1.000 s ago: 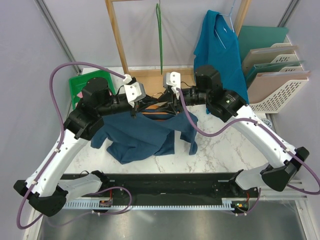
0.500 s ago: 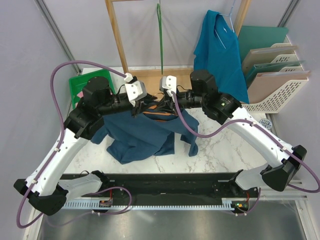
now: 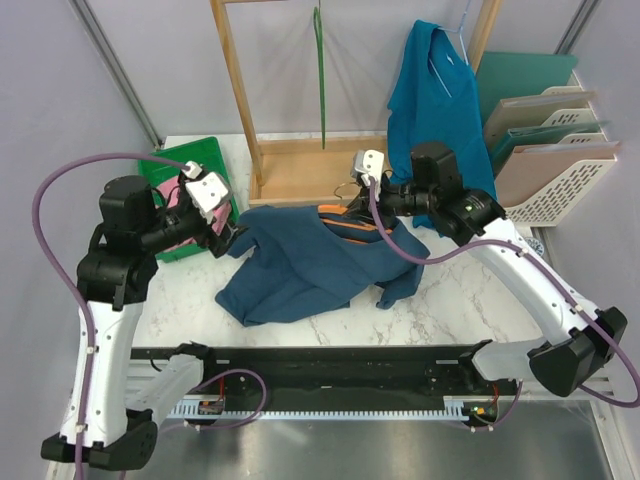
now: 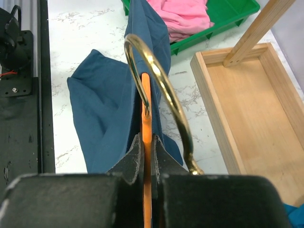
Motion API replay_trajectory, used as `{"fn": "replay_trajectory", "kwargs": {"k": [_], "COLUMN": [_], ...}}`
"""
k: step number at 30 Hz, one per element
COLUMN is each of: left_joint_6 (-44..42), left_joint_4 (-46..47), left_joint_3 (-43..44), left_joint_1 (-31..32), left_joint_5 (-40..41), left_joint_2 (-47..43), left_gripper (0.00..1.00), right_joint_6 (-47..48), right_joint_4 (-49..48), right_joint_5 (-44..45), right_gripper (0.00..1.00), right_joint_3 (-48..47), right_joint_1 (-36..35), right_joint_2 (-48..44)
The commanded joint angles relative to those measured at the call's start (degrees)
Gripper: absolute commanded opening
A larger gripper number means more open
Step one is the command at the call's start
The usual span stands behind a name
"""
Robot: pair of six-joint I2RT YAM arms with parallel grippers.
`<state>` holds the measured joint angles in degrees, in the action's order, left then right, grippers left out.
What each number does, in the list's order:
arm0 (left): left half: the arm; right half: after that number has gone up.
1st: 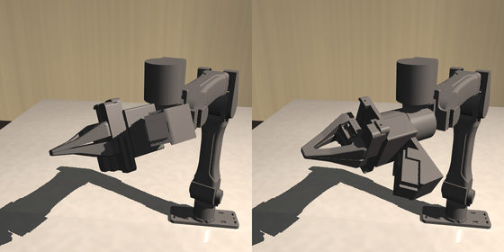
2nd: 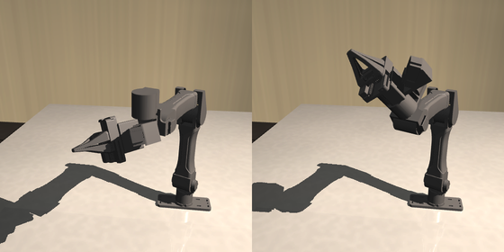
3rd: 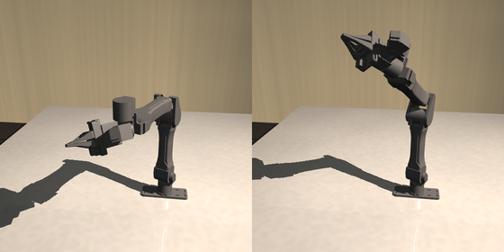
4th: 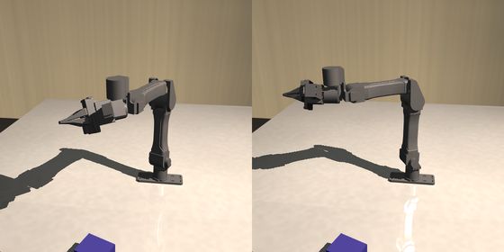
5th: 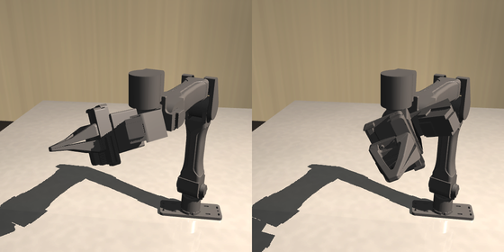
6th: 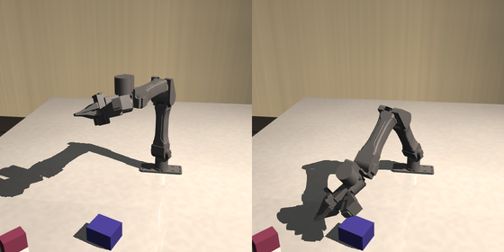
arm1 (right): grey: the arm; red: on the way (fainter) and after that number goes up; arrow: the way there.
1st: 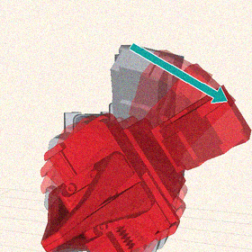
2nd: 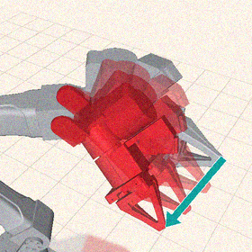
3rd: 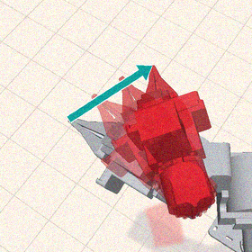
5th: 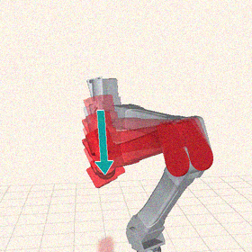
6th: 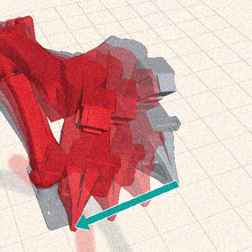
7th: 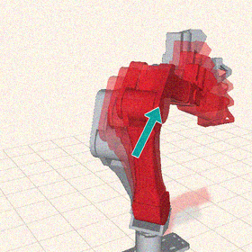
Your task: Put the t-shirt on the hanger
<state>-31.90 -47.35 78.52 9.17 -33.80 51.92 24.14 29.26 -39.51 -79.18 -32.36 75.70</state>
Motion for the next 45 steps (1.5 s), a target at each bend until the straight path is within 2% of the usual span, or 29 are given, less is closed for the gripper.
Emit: {"fn": "replay_trajectory", "kwargs": {"k": [1, 9, 13, 19, 22, 23, 24, 25, 27, 34, 39, 45], "left_joint_6": [-14.8, -27.5, -28.0, -27.3, -25.1, -23.5, -22.2, -20.9, -20.0, -18.6, -20.9, -22.8], "left_joint_4": [-11.5, -14.7, -20.5, -20.9, -19.9, -19.4, -17.6, -16.9, -16.8, -13.0, -12.3, -12.8], "left_joint_3": [-1.8, 1.7, 5.3, 4.4, 5.9, 6.6, 7.4, 9.4, 12.0, 21.7, 21.0, 16.9], "left_joint_1": [-6.0, -8.3, -8.3, -8.1, -8.0, -8.0, -8.1, -8.1, -8.5, -12.1, -14.3, -17.3], "left_joint_5": [0.0, 2.3, -1.8, -6.3, -5.5, -4.5, -3.1, 0.3, 3.8, 7.7, 9.3, 6.0], "left_joint_2": [5.9, 12.3, 15.8, 16.4, 17.4, 17.5, 17.7, 17.7, 17.9, 17.0, 16.5, 14.5], "left_gripper": [0.93, 0.93, 0.91, 0.89, 0.62, 0.3, 0.11, 0.02, 0.02, 0.02, 0.02, 0.02], "right_joint_6": [3.8, 4.1, 3.8, 3.5, 3.5, 3.6, 3.8, 4.1, 4.4, 5.7, 6.0, 7.1], "right_joint_4": [0.6, 1.3, 1.3, 1.1, 1.0, 1.0, 1.1, 1.0, 0.9, 0.7, 0.9, 2.2], "right_joint_5": [-4.1, -5.1, -5.1, -5.6, -5.3, -4.8, -4.4, -4.2, -3.9, -3.5, -3.7, -3.6], "right_gripper": [0.0, 0.0, 0.0, 0.0, 0.0, 0.0, 0.0, 0.0, 0.0, 0.0, 0.0, 0.0], "right_joint_3": [-1.7, -3.5, -4.7, -5.5, -5.7, -5.6, -5.0, -4.5, -3.3, -1.4, -1.4, -1.9], "right_joint_1": [0.4, 0.4, 0.4, 0.3, 0.4, 0.5, 0.5, 0.9, 1.8, 5.8, 7.7, 9.3], "right_joint_2": [-3.9, -4.9, -4.8, -4.3, -4.3, -4.2, -4.5, -4.5, -4.2, -2.7, -2.8, -3.5]}}
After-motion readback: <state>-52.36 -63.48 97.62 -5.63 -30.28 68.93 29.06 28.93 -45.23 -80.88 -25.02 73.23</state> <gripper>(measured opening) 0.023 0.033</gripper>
